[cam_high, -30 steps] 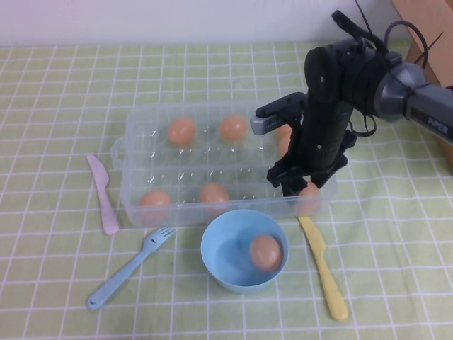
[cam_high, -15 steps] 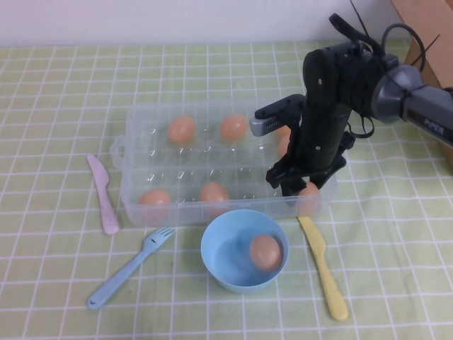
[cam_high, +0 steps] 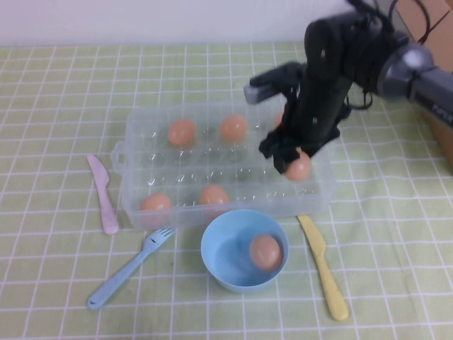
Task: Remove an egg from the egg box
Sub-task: Pick up the egg from the plastic box, then place the egg in the bowl
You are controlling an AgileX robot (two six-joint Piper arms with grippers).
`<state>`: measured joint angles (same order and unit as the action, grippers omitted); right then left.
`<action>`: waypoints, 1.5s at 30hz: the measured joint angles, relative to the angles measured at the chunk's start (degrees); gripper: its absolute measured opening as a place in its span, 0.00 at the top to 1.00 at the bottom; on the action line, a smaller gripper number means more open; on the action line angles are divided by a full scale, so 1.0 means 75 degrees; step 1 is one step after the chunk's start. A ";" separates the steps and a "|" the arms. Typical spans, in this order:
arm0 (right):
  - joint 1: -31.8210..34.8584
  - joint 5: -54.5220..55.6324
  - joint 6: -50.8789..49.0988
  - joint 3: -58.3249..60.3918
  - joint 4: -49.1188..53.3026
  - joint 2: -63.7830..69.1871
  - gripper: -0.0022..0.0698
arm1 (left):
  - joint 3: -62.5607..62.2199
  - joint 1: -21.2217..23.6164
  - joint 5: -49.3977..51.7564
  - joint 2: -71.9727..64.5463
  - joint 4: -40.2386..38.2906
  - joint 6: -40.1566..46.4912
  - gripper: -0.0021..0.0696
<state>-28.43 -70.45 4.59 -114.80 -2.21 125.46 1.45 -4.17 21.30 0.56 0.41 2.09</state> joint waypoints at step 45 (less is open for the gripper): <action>-0.2523 0.1252 -0.0264 0.2801 0.0573 -0.1558 0.36 | 0.0000 0.0000 0.0000 0.0000 0.0000 0.0000 0.98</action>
<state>-47.35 -61.06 2.61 -93.80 2.09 113.77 1.45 -4.17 21.30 0.56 0.41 2.09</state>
